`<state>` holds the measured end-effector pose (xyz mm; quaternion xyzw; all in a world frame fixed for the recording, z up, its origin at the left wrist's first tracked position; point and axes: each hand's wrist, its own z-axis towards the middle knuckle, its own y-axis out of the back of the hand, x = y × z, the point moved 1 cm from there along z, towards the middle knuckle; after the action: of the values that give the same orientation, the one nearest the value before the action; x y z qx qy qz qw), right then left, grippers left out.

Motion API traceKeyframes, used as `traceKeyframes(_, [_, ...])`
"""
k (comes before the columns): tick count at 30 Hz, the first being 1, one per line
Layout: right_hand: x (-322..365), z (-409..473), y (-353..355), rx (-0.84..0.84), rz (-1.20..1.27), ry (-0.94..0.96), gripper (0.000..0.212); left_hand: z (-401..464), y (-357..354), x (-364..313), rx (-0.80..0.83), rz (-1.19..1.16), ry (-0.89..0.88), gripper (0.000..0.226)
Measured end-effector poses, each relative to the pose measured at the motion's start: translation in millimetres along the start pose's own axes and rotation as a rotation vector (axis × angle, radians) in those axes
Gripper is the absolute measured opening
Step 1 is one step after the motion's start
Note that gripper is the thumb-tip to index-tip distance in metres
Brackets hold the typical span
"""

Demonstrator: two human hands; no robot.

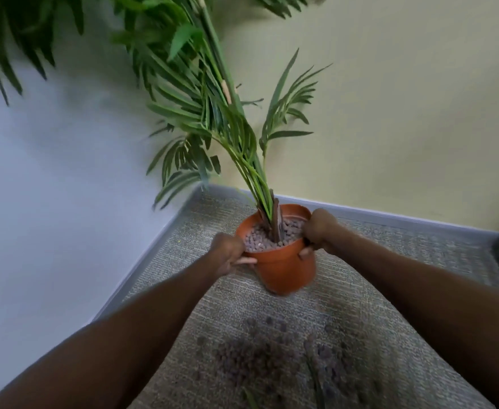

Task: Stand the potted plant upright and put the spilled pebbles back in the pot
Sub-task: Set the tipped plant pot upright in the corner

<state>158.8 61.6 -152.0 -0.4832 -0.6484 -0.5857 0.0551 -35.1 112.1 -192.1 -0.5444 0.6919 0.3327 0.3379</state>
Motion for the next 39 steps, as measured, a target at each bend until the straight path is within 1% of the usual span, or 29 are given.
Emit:
traceKeyframes(2, [18, 9, -11, -0.02, 0.001, 0.044, 0.026, 12, 17, -11, -0.066, -0.016, -0.064, 0.019])
traceKeyframes(5, [38, 25, -35, -0.041, 0.14, 0.075, 0.028, 28, 42, -24, -0.154, -0.051, -0.145, 0.026])
traceKeyframes(8, [51, 42, -59, -0.022, 0.288, 0.087, 0.026, 44, 59, -31, -0.204, 0.014, -0.24, 0.018])
traceKeyframes(11, [61, 58, -83, -0.02, 0.405, 0.088, 0.024, 68, 76, -38, -0.256, -0.024, -0.295, 0.012])
traceKeyframes(13, [63, 66, -100, -0.034, 0.432, 0.079, 0.028, 86, 84, -39, -0.24, -0.057, -0.296, 0.012])
traceKeyframes(16, [56, 72, -123, 0.004, 0.512, 0.051, 0.034, 107, 90, -27, -0.229, 0.0, -0.312, 0.011])
traceKeyframes(19, [50, 80, -138, -0.013, 0.504, 0.097, 0.04, 116, 95, -16, -0.132, -0.002, -0.357, 0.023])
traceKeyframes(21, [47, 83, -142, -0.001, 0.525, 0.107, 0.038, 118, 97, -13, -0.075, -0.067, -0.366, 0.031])
traceKeyframes(24, [46, 84, -141, 0.058, 0.577, 0.102, 0.037, 119, 98, -10, -0.044, -0.151, -0.345, 0.028])
traceKeyframes(27, [46, 81, -135, 0.14, 0.607, 0.047, 0.04, 115, 94, -7, -0.075, -0.183, -0.364, 0.022])
traceKeyframes(29, [42, 75, -128, 0.204, 0.566, 0.002, 0.036, 111, 89, -2, -0.126, -0.179, -0.332, 0.013])
traceKeyframes(30, [38, 71, -125, 0.237, 0.516, -0.014, 0.037, 107, 87, 3, -0.153, -0.145, -0.284, 0.015])
traceKeyframes(32, [24, 59, -119, 0.309, 0.41, -0.016, 0.04, 98, 83, 16, -0.155, -0.022, -0.143, 0.031])
traceKeyframes(34, [3, 44, -113, 0.37, 0.294, 0.002, 0.038, 85, 81, 31, -0.054, 0.09, -0.027, 0.038])
traceKeyframes(36, [-28, 27, -106, 0.429, 0.078, 0.071, 0.031, 68, 77, 45, 0.07, 0.193, 0.011, 0.03])
traceKeyframes(39, [-77, -3, -91, 0.527, -0.351, 0.181, 0.021, 47, 71, 64, 0.196, 0.404, -0.004, 0.013])
